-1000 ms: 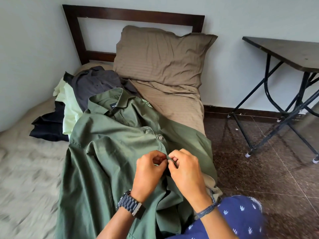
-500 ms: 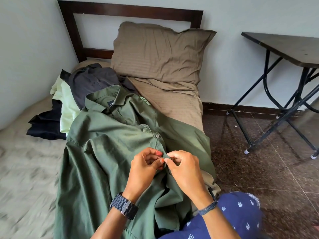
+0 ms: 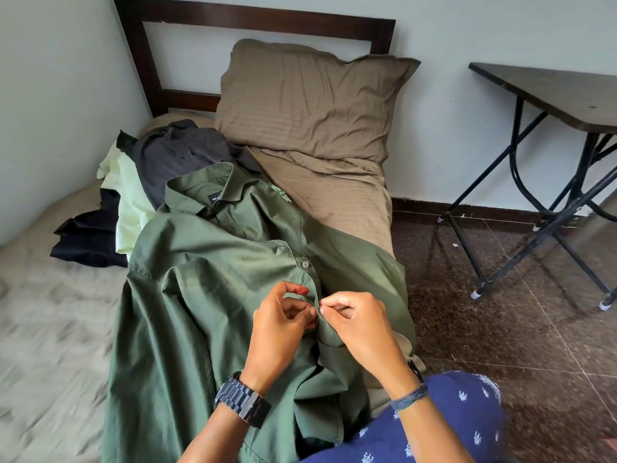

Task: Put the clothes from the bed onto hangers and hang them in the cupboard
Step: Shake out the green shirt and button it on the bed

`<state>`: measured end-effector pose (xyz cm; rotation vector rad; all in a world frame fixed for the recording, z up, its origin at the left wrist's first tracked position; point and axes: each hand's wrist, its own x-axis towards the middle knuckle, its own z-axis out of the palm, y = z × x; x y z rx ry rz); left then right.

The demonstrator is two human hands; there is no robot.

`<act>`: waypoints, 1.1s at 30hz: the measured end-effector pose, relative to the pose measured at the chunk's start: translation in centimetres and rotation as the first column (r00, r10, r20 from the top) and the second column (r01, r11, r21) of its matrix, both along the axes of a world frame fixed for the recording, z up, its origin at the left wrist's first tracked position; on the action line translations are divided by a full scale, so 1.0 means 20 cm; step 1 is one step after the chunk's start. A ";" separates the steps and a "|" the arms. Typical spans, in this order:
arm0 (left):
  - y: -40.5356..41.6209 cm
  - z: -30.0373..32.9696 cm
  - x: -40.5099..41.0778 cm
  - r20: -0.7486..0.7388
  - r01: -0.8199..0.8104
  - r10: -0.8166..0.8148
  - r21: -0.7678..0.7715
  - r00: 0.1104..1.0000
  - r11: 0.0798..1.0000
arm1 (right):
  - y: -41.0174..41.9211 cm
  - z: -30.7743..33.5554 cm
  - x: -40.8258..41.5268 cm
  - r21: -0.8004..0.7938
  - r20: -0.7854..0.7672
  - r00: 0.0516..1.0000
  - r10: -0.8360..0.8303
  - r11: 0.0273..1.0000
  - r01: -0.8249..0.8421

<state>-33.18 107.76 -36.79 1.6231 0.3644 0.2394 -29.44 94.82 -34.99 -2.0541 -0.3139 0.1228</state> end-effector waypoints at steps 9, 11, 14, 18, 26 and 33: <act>-0.01 0.03 -0.01 0.007 0.001 0.000 -0.137 1.000 0.991 | 0.06 -0.05 -0.03 -0.137 0.219 0.976 -0.007 0.990 0.038; -0.01 0.03 -0.02 0.014 -0.015 0.018 -0.208 1.000 0.978 | 0.06 -0.06 -0.03 -0.143 0.240 0.971 0.006 0.989 0.029; -0.01 0.03 -0.03 0.036 -0.022 0.036 -0.330 0.999 0.944 | 0.06 -0.05 -0.03 -0.075 0.170 0.985 -0.019 0.997 0.032; -0.01 0.03 -0.03 0.059 -0.029 0.056 -0.381 0.997 0.924 | 0.04 -0.02 -0.02 0.082 -0.067 0.997 -0.040 0.996 0.045; 0.00 0.05 -0.04 0.099 -0.020 0.060 -0.360 0.993 0.933 | 0.02 0.01 -0.02 0.426 -0.461 0.884 0.083 0.894 0.139; 0.01 0.06 -0.05 0.117 0.001 0.044 -0.361 0.992 0.933 | 0.02 0.03 -0.01 0.565 -0.594 0.775 0.215 0.797 0.213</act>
